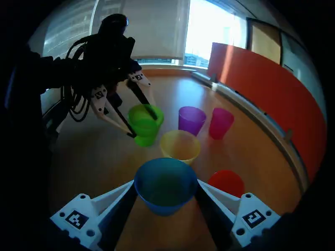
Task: Pour water
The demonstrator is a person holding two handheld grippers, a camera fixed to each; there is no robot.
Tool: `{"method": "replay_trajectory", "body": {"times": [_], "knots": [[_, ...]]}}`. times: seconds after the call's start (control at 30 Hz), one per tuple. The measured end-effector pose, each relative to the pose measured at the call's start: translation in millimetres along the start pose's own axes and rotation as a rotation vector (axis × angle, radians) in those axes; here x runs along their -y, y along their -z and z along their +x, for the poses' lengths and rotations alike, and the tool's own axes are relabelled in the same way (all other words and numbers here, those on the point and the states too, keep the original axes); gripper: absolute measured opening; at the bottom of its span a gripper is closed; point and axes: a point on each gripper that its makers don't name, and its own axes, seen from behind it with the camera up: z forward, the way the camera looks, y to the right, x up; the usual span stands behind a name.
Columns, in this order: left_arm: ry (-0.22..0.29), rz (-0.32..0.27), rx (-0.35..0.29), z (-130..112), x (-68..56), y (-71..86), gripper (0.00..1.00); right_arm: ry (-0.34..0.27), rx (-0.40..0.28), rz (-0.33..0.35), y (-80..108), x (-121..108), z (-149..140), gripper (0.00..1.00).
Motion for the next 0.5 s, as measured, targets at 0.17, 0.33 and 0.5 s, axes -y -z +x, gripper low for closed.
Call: {"method": "replay_trajectory", "body": {"times": [0.17,0.33,0.5], "knots": [[-0.008,-0.005,0.016,-1.7,1.5,-2.0,0.83,0.006,0.008,0.007,-2.5,1.7,-3.0,0.92],[-0.021,-0.013,0.031,-2.9,1.2,-3.2,0.83,0.011,0.011,0.013,-5.0,2.5,-4.3,0.92],[-0.032,-0.023,0.044,-4.2,0.2,-5.0,0.83,0.012,0.013,0.018,-7.0,3.3,-5.2,0.92]]}}
